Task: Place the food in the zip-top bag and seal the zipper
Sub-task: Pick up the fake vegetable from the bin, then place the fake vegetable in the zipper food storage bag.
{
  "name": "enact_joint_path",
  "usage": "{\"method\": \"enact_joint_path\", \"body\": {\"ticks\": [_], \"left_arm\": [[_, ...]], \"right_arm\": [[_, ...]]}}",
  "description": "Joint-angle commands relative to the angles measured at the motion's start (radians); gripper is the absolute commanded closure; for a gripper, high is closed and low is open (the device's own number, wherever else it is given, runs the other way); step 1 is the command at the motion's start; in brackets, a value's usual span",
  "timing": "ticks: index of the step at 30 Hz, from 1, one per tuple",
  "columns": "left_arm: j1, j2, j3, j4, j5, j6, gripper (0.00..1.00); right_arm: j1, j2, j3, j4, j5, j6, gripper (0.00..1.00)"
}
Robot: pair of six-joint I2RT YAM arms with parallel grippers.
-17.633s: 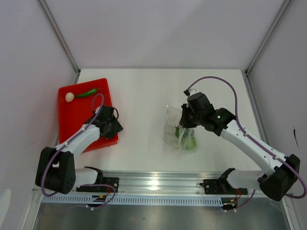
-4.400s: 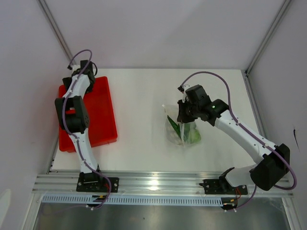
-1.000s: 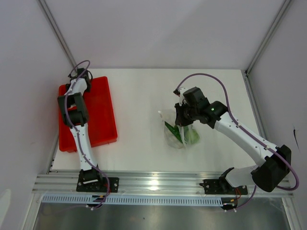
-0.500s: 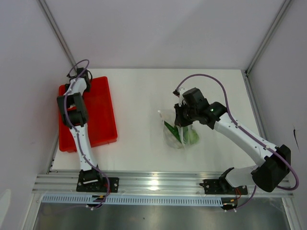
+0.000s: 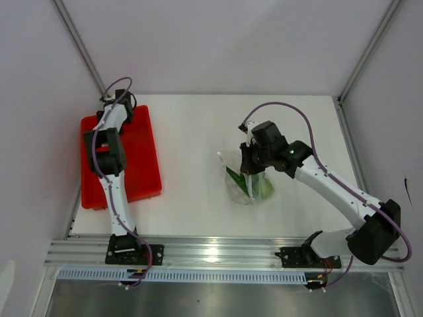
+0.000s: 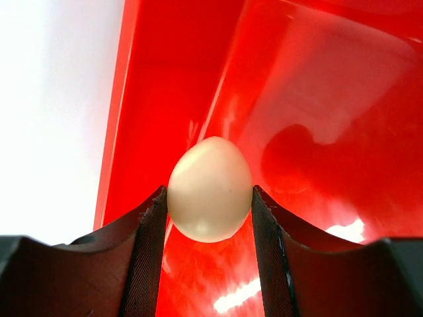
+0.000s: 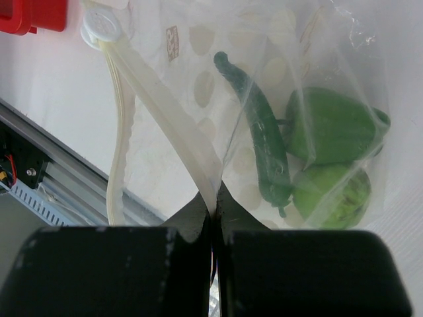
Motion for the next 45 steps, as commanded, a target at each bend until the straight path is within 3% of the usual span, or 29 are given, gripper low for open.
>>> {"method": "enact_joint_path", "body": {"ticks": [1, 8, 11, 18, 23, 31, 37, 45], "left_arm": [[-0.043, -0.14, -0.018, -0.029, -0.034, -0.05, 0.99], [-0.149, -0.327, -0.115, -0.05, 0.069, -0.086, 0.99], [-0.265, -0.446, -0.224, 0.0, 0.182, -0.064, 0.99], [-0.416, -0.745, -0.425, 0.089, 0.568, -0.049, 0.99], [-0.474, -0.949, -0.554, 0.132, 1.002, -0.075, 1.0], [-0.533, -1.319, -0.854, 0.339, 1.388, -0.246, 0.99], [-0.698, -1.387, -0.966, 0.499, 1.471, -0.381, 0.99], [-0.827, -1.31, -1.029, 0.646, 1.468, -0.49, 0.99]], "right_arm": [[0.006, -0.013, 0.025, 0.035, 0.017, 0.026, 1.0], [0.006, 0.006, 0.045, 0.027, 0.062, 0.041, 1.0], [0.006, 0.006, 0.054, 0.018, 0.085, 0.053, 1.0], [0.007, -0.002, 0.05, 0.02, 0.129, 0.075, 1.0], [0.007, -0.005, 0.056, 0.017, 0.178, 0.093, 1.0], [0.027, -0.014, 0.048, 0.043, 0.17, 0.147, 1.0], [0.041, -0.06, 0.025, 0.056, 0.212, 0.177, 1.0], [0.043, -0.091, 0.014, 0.075, 0.189, 0.216, 1.0]]}}
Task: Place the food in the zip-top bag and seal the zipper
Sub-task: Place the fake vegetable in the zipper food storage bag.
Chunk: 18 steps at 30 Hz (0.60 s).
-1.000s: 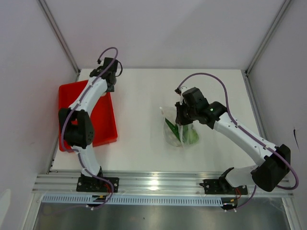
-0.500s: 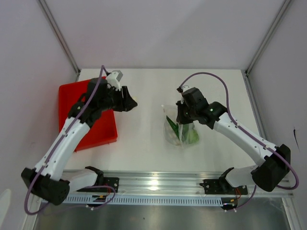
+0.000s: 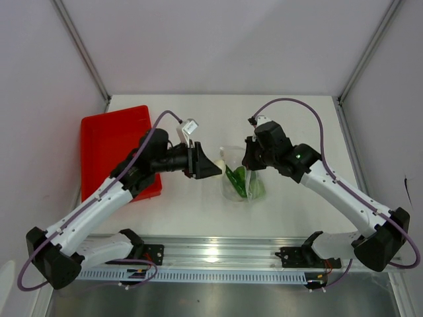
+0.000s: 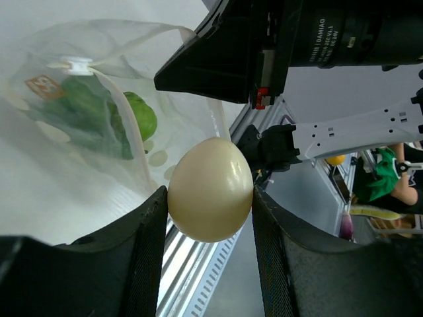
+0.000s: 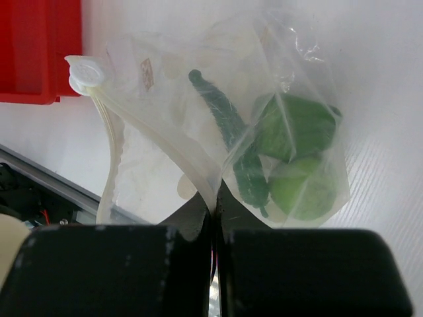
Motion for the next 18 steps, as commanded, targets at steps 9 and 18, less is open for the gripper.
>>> {"method": "enact_joint_path", "body": {"ticks": [9, 18], "left_arm": [[-0.104, 0.146, -0.004, 0.192, 0.017, -0.14, 0.99], [-0.181, 0.208, 0.062, 0.077, -0.165, -0.068, 0.92]], "right_arm": [[0.005, -0.032, -0.003, 0.055, 0.007, 0.028, 1.0], [0.005, -0.032, -0.003, 0.073, -0.016, 0.029, 1.0]]}}
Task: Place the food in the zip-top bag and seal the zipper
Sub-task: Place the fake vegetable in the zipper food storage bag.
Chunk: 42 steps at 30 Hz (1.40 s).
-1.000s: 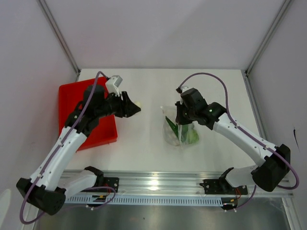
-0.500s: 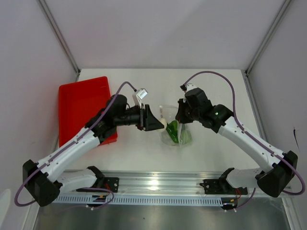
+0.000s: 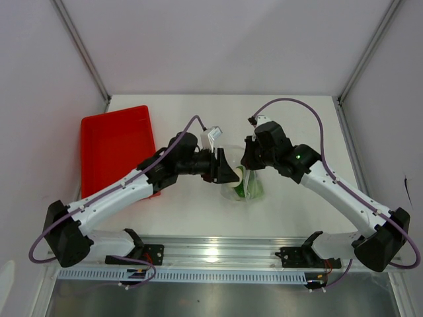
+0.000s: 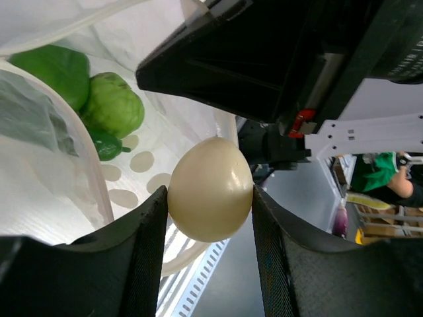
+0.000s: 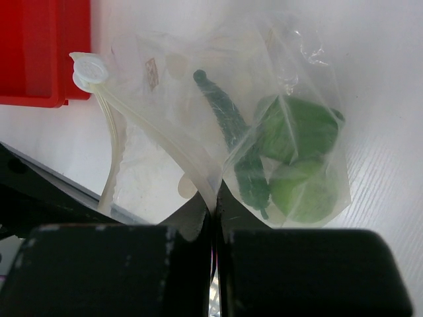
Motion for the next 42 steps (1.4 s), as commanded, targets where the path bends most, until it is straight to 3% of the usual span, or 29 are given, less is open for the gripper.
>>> {"method": "enact_joint_path", "body": {"ticks": [1, 5, 7, 8, 13, 14, 16, 24, 31, 42], "left_arm": [[-0.019, 0.012, 0.051, -0.03, -0.098, 0.035, 0.87], [-0.024, 0.031, 0.077, -0.09, -0.152, 0.038, 0.6], [-0.025, 0.023, 0.078, -0.088, -0.169, 0.04, 0.55], [-0.027, 0.019, 0.077, -0.088, -0.187, 0.041, 0.42], [-0.027, 0.013, 0.094, -0.108, -0.212, 0.068, 0.34], [-0.027, 0.011, 0.094, -0.11, -0.215, 0.071, 0.26], [-0.027, 0.011, 0.095, -0.115, -0.21, 0.072, 0.2], [-0.027, -0.122, 0.052, -0.059, -0.241, 0.086, 0.19], [-0.027, -0.188, 0.101, -0.191, -0.413, 0.163, 0.24], [-0.034, -0.178, -0.063, -0.131, -0.341, 0.111, 0.31]], "right_arm": [[0.006, -0.025, 0.004, 0.05, -0.008, 0.015, 1.0], [0.004, -0.031, -0.001, 0.05, -0.006, 0.015, 1.0], [0.004, -0.039, -0.004, 0.055, -0.005, 0.016, 1.0], [0.004, -0.043, -0.009, 0.055, -0.003, 0.016, 1.0], [0.003, -0.052, -0.013, 0.056, -0.002, 0.019, 1.0], [0.006, -0.056, -0.018, 0.061, -0.002, 0.019, 1.0], [0.004, -0.063, -0.021, 0.062, 0.001, 0.019, 1.0], [0.004, -0.079, -0.027, 0.039, 0.003, 0.013, 1.0], [0.004, -0.095, -0.042, 0.03, -0.013, 0.012, 1.0], [0.004, -0.103, -0.025, 0.022, -0.02, 0.007, 1.0]]}}
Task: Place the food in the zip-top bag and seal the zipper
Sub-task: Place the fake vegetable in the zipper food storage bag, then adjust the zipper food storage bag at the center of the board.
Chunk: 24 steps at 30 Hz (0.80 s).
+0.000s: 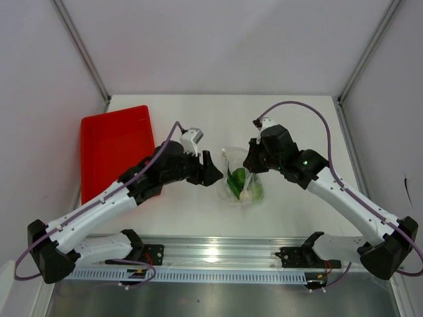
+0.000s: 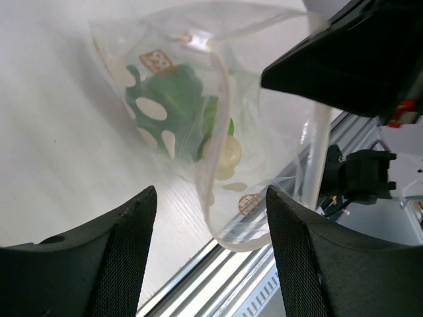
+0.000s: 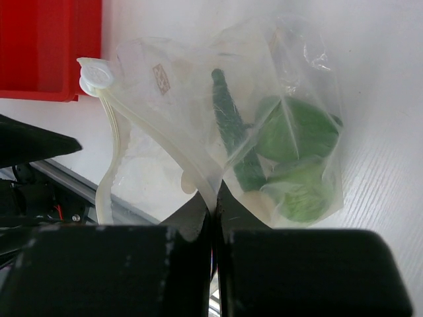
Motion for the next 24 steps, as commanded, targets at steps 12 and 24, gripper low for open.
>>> {"method": "enact_joint_path", "body": {"ticks": [12, 24], "left_arm": [[-0.015, 0.117, -0.003, 0.091, 0.08, -0.022, 0.37], [-0.015, 0.186, 0.047, 0.076, 0.095, 0.021, 0.95]], "right_arm": [[0.004, -0.03, 0.038, -0.008, -0.015, -0.006, 1.0], [0.004, -0.014, 0.055, -0.07, -0.067, -0.033, 0.9]]}}
